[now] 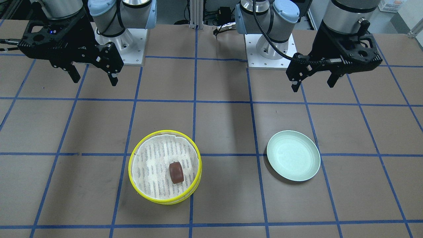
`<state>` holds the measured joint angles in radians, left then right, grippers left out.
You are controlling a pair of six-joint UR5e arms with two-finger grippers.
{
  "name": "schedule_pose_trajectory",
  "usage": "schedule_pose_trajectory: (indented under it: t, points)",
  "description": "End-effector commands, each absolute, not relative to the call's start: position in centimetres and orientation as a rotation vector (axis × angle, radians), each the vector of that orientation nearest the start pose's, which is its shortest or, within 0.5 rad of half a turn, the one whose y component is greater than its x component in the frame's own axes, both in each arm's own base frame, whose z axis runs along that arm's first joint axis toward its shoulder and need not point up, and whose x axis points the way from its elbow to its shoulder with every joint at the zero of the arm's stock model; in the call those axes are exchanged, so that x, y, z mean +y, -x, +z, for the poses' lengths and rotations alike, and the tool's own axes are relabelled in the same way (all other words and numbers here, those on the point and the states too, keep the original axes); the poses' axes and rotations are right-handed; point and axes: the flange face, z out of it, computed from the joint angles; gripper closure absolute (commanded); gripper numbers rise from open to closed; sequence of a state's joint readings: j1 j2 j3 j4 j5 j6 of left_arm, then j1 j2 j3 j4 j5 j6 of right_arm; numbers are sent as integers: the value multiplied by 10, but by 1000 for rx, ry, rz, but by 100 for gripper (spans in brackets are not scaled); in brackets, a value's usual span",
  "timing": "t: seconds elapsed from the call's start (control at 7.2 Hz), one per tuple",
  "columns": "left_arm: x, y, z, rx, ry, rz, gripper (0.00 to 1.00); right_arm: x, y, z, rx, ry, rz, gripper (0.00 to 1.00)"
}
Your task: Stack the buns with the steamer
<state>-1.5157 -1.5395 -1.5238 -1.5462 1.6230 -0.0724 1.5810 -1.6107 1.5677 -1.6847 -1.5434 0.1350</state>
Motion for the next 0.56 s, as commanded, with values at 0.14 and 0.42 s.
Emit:
schedule_pose_trajectory:
  t: [0.14, 0.42]
  points:
    - [-484, 110, 533, 3146, 209, -167, 0, -488, -141, 521, 3089, -189, -241, 0]
    - [-488, 106, 533, 3145, 211, -181, 0, -488, -140, 521, 3089, -191, -239, 0]
